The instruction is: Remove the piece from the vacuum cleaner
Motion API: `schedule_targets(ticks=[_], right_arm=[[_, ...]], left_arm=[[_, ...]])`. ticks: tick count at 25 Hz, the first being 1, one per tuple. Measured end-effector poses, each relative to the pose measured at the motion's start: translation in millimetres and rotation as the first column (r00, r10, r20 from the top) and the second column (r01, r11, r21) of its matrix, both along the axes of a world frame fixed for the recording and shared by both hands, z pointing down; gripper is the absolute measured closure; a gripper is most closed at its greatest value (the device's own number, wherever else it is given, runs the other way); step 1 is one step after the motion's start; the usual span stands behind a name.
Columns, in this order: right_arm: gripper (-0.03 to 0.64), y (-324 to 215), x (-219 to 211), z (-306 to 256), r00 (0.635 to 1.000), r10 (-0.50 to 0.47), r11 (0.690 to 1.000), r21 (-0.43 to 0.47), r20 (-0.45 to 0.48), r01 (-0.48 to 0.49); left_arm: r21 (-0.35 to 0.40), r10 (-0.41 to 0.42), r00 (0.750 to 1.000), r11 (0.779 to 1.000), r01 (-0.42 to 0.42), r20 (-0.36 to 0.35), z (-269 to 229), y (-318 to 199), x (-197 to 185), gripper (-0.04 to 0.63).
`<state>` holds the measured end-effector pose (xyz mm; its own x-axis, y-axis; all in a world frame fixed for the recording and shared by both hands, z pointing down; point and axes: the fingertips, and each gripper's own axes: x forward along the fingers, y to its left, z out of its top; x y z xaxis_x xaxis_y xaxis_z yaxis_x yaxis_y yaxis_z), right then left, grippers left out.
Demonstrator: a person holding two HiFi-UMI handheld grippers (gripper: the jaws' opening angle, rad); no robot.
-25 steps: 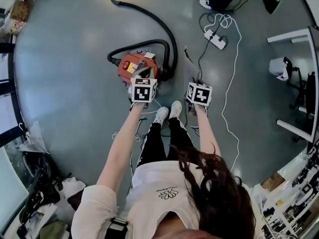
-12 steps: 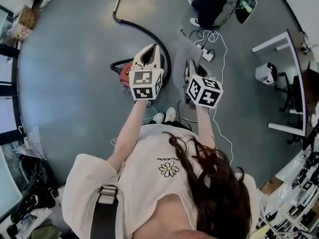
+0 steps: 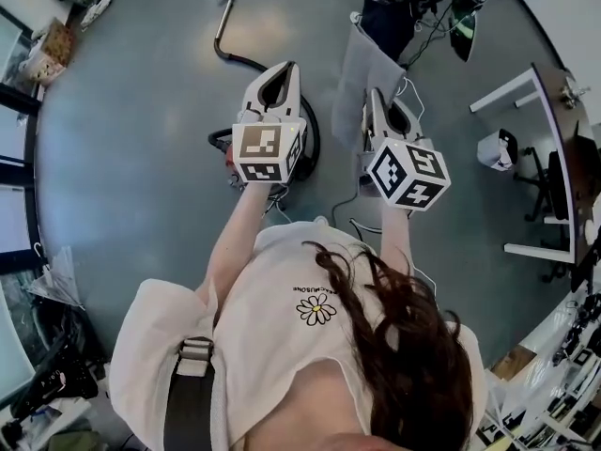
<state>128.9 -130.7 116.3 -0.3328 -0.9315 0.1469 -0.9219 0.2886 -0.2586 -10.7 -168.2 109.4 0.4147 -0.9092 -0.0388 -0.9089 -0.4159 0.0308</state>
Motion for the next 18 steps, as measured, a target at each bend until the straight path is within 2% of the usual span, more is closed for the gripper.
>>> schedule_targets(ticks=[9,18], right_arm=[[0.595,1,-7,-24,0.999,-0.003,0.998,0.062,0.04,0.001],[0.595,3,-12,-18,1.0,-0.007,0.998,0.057,-0.011,0.007]], left_arm=[[0.048,0.019,1.0,0.999,-0.019,-0.014,-20,4,1,0.591],[0.046,0.026,0.999,0.999,-0.025,-0.027,-22,6,4,0.591]])
